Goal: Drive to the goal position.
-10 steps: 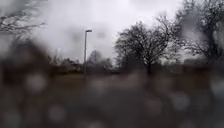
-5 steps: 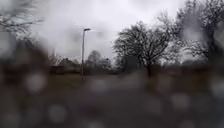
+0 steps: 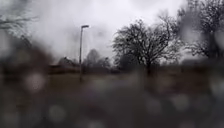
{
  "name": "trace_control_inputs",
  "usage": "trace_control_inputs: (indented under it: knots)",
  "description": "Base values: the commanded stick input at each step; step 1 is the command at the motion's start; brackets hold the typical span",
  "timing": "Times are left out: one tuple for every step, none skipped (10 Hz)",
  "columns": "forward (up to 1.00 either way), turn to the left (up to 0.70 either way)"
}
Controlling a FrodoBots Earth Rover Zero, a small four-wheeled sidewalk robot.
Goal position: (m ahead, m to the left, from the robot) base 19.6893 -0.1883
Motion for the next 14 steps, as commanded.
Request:
trace_control_inputs:
  knots:
    - [0.70,0.00]
    - [0.70,0.00]
    - [0.70,0.00]
    - [0.70,0.00]
    - [0.70,0.00]
    - [0.70,0.00]
    - [0.70,0.00]
    - [0.70,0.00]
    - [0.70,0.00]
    - [0.70,0.00]
    - [0.70,0.00]
    - [0.73,0.00]
    - [0.85,0.00]
    - [0.85,0.05]
